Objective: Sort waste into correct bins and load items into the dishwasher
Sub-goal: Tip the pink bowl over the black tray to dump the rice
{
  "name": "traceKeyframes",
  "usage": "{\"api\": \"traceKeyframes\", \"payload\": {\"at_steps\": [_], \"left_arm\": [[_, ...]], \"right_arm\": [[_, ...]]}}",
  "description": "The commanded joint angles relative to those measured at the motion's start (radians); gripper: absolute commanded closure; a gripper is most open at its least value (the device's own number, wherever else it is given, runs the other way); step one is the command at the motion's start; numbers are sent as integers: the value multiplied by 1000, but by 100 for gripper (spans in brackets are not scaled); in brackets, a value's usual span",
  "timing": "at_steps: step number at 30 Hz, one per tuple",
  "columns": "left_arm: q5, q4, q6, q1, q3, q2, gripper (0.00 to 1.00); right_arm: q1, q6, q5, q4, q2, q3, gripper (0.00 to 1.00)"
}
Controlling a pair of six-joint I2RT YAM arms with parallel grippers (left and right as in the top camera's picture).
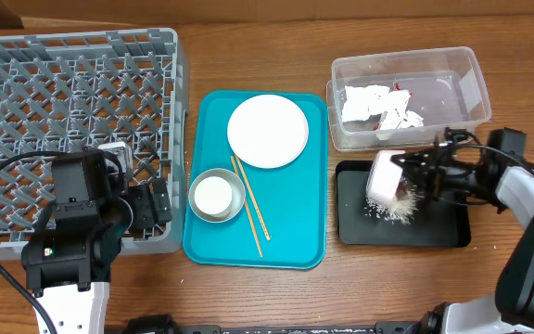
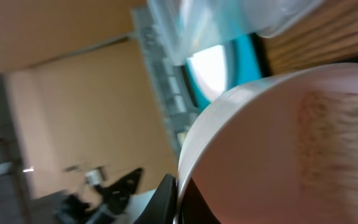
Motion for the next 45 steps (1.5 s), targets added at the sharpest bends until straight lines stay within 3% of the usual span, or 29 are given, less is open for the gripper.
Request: {"api": "traceKeyframes", "payload": {"at_steps": [1,8,17,22,27,33,40,45], "left_arm": [[13,0,-11,1,22,0,0],[12,2,-15,1,22,0,0],[12,1,-14,1,22,1,0],[12,2,-14,1,22,1,0],[12,2,-14,1,22,1,0],[12,4,-14,1,22,1,0],[12,4,-14,1,22,1,0],[12,8,-14,1,22,2,0]], "right_arm": [[-53,14,-235,3,3,-3,96],[-125,80,-254,-52,3,-3,96],[-161,291,-254,-94,3,-3,96],[-160,272,-254,-68,3,-3,96],[-147,133,-219,-68,-7,0,96],[-20,-53,30,-127,-93,43,96],[191,-64,330,-252,-199,255,96],[478,-67,713,-226,-209,392,96]]}}
